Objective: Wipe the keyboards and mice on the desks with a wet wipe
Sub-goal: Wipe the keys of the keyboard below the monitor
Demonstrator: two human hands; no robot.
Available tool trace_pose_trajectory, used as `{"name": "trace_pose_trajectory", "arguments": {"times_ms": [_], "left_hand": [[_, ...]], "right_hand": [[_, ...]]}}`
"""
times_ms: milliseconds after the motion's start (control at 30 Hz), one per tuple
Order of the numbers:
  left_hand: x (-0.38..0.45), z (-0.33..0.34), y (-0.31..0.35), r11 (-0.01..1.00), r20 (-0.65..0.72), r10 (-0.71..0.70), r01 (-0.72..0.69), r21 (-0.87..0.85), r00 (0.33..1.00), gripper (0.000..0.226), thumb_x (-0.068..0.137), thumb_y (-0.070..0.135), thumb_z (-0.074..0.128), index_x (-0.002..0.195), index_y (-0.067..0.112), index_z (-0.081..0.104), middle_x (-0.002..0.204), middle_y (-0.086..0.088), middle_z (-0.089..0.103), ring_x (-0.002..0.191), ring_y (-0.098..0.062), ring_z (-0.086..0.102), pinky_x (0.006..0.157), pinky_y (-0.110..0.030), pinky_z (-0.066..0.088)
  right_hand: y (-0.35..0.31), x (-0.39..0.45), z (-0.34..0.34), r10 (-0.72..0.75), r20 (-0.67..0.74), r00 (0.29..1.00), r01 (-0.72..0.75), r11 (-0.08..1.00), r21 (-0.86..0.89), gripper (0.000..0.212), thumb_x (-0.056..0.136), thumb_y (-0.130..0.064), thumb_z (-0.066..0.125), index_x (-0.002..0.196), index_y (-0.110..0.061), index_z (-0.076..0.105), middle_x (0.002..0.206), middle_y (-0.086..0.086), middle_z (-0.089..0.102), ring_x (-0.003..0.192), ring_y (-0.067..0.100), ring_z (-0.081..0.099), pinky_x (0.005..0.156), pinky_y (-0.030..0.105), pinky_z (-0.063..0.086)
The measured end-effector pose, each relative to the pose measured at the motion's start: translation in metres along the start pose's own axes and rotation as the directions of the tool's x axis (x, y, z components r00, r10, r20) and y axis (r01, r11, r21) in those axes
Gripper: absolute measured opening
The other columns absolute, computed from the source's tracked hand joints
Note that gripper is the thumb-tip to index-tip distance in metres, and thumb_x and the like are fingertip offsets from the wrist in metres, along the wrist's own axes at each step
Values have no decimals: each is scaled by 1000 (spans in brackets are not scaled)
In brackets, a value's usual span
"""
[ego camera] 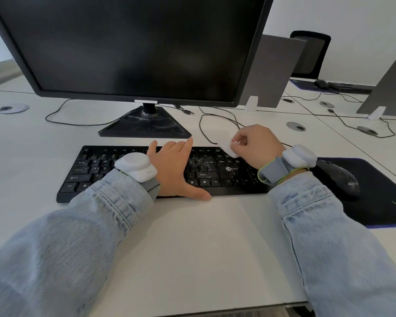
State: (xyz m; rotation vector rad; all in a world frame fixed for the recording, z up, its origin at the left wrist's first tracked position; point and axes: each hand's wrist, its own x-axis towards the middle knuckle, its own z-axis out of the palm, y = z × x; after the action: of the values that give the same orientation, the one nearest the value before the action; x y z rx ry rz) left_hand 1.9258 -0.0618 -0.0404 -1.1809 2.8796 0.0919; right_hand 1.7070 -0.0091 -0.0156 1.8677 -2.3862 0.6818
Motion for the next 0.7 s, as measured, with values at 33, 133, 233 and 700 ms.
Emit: {"name": "trace_pose_trajectory", "arguments": {"times_ms": [33, 133, 233, 700], "left_hand": [[0, 0, 0, 1000, -4, 1, -1, -2, 1000, 142, 58, 98, 49, 160, 16, -9, 165, 4, 18, 152, -19, 14, 123, -58, 3], [0, 0, -1, 1000, -3, -4, 4, -9, 1000, 143, 57, 98, 49, 160, 17, -8, 166, 5, 17, 153, -19, 13, 123, -59, 2], [1, 1, -1, 1000, -4, -5, 5, -16, 1000, 142, 58, 98, 49, 160, 18, -8, 166, 4, 16, 153, -18, 12, 123, -59, 1], [3, 6, -5, 1000, -49, -10, 11, 16, 999, 151, 37, 106, 22, 160, 21, -4, 163, 8, 21, 149, -23, 20, 123, -56, 8]], "right_hand": [[-4, -1, 0, -38, 66, 997, 36, 999, 33, 12, 83, -25, 66, 91, -18, 72, 80, -8, 59, 78, 12, 57, 67, 22, 36], [-7, -4, 0, -94, 185, 978, 98, 995, -12, 18, 83, -26, 68, 98, -17, 72, 81, -7, 61, 78, 11, 57, 69, 20, 37], [0, -2, -3, -46, 102, 994, 53, 996, -66, 12, 83, -19, 65, 93, -18, 72, 83, -6, 59, 83, 14, 58, 70, 20, 36], [2, -1, -3, -11, 112, 994, 22, 995, -101, 15, 85, -19, 60, 94, -13, 70, 92, -1, 62, 91, 20, 59, 72, 23, 38]]}}
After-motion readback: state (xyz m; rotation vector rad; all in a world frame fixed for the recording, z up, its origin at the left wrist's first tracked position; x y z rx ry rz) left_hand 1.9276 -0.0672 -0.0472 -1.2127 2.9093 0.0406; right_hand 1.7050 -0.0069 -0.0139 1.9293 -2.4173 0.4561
